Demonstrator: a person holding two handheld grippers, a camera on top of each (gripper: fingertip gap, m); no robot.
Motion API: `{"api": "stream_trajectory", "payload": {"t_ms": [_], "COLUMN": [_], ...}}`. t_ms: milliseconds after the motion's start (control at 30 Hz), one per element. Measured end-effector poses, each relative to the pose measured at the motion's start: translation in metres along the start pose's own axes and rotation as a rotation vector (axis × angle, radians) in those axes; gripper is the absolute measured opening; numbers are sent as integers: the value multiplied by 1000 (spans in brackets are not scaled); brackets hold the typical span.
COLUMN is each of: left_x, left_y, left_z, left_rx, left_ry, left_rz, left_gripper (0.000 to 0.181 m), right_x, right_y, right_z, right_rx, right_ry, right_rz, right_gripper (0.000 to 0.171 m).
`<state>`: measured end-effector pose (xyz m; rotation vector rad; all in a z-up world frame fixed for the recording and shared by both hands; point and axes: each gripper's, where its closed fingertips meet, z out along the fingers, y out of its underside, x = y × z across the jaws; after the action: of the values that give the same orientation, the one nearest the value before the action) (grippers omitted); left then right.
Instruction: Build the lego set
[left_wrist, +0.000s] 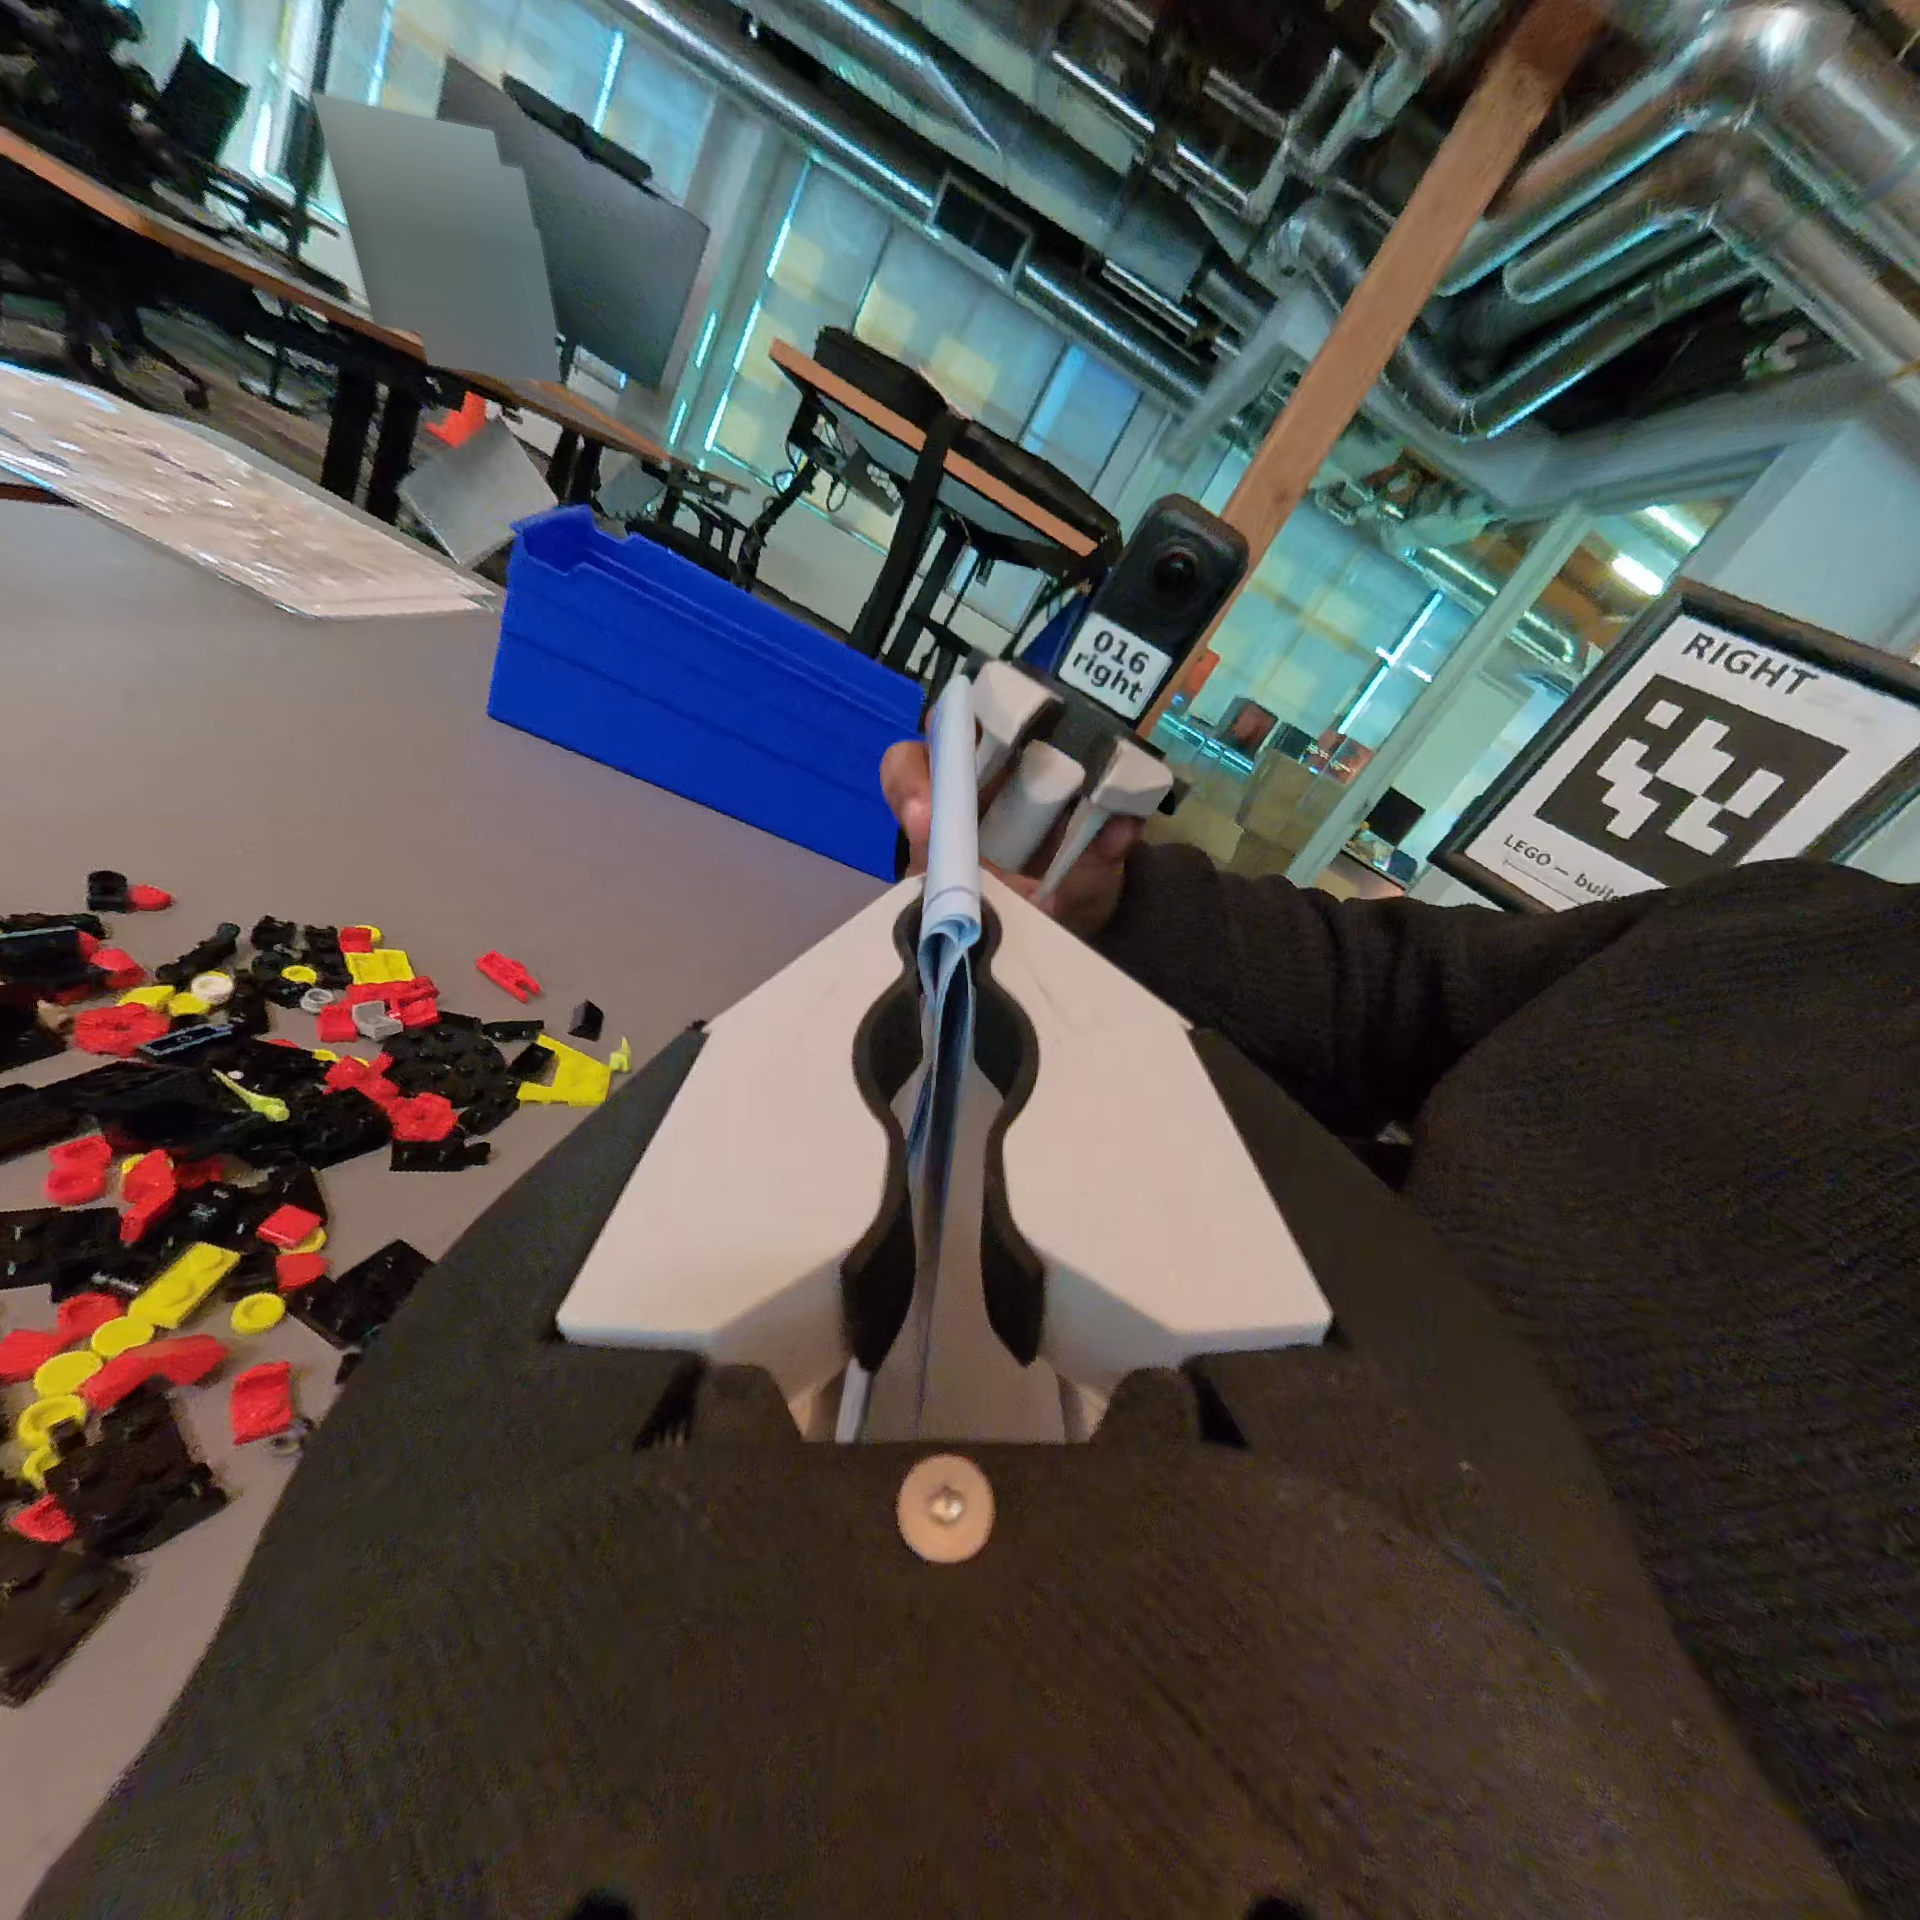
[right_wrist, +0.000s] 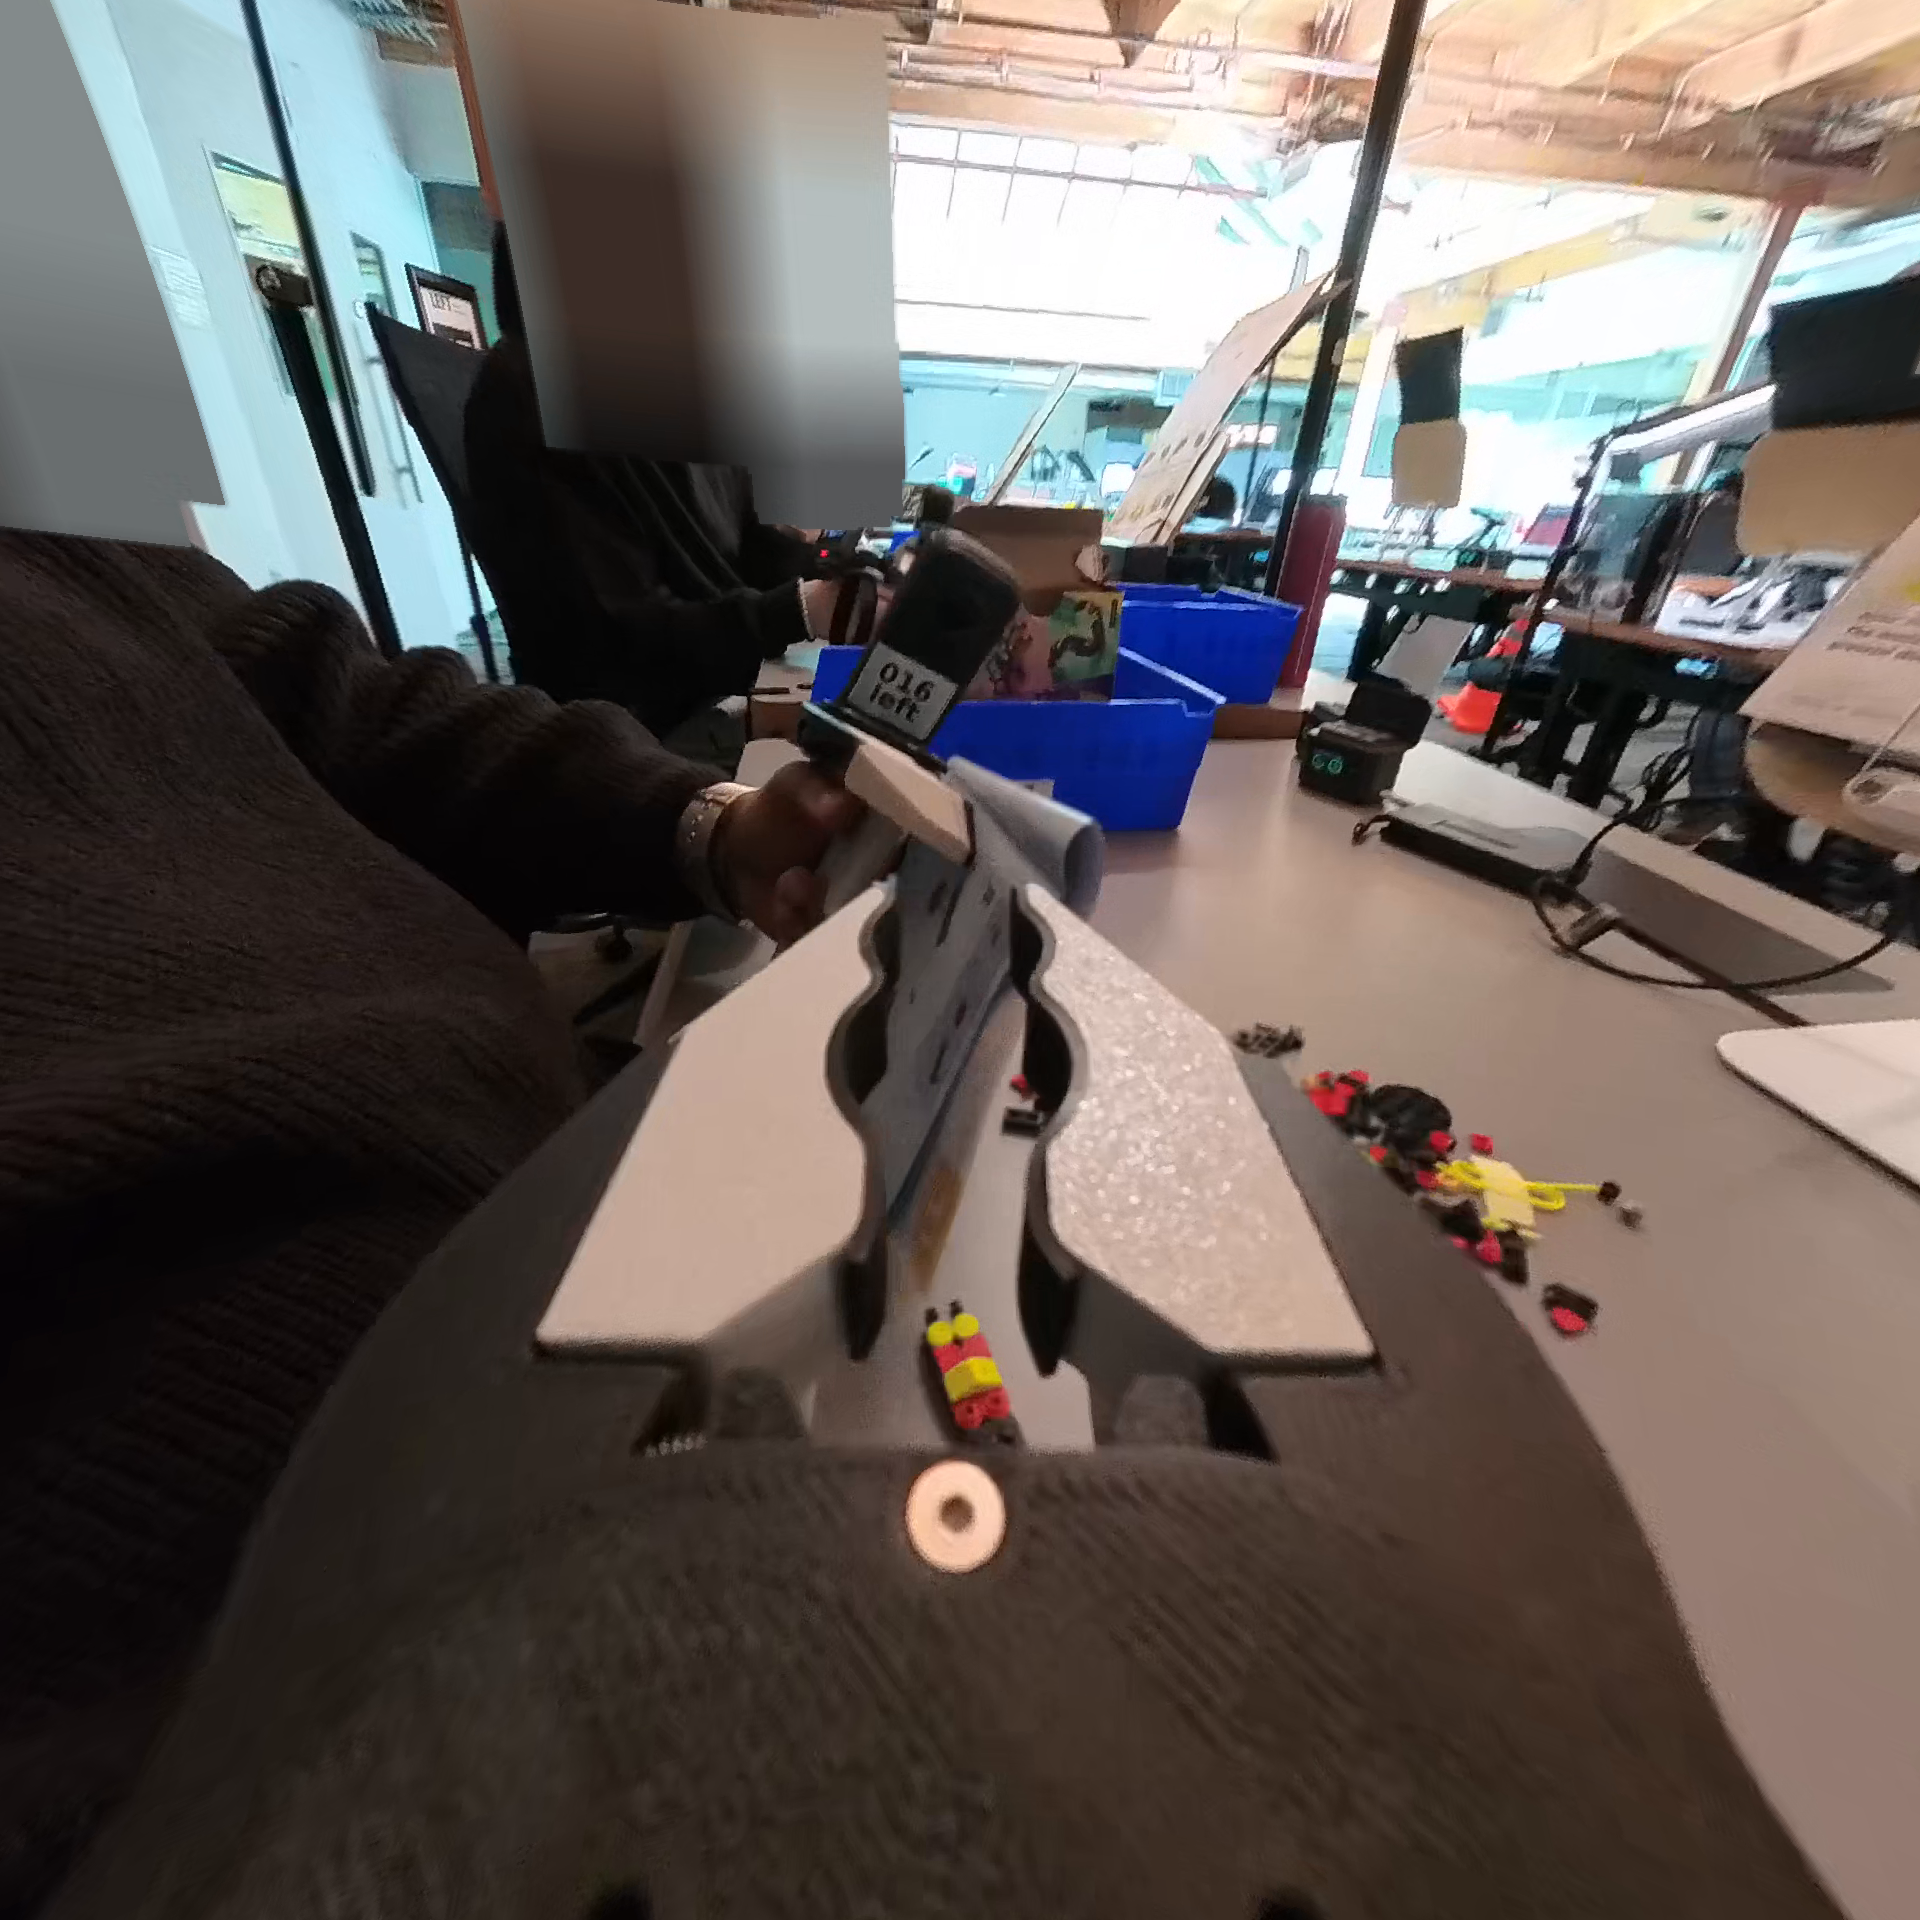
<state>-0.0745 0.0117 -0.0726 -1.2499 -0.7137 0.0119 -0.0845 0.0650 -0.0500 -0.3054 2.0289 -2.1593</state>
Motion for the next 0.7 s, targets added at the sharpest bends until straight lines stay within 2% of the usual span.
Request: {"api": "stream_trajectory", "payload": {"t_ms": [200,433,500,533,633,700], "left_x": [8,11,12,13,12,6], "left_y": [0,4,4,5,3,-4], "left_z": [2,5,6,6,6,5], "left_rx": [11,-1,-1,-3,11,34], "left_ry": [10,16,18,22,3,-60], "left_rz": [64,92,101,104,115,168], "left_gripper": [3,3,3,4,14,41], "right_x": [0,-6,-8,-8,-8,-8], "right_y": [25,31,32,32,31,28], "right_z": [11,16,18,19,20,19], "right_rx": [-113,-126,-123,-123,-119,-115], "right_ry": [5,-19,-25,-26,-39,-60], "right_rz": [37,75,91,95,108,140], "right_gripper": [26,26,14,0,0,0]}}
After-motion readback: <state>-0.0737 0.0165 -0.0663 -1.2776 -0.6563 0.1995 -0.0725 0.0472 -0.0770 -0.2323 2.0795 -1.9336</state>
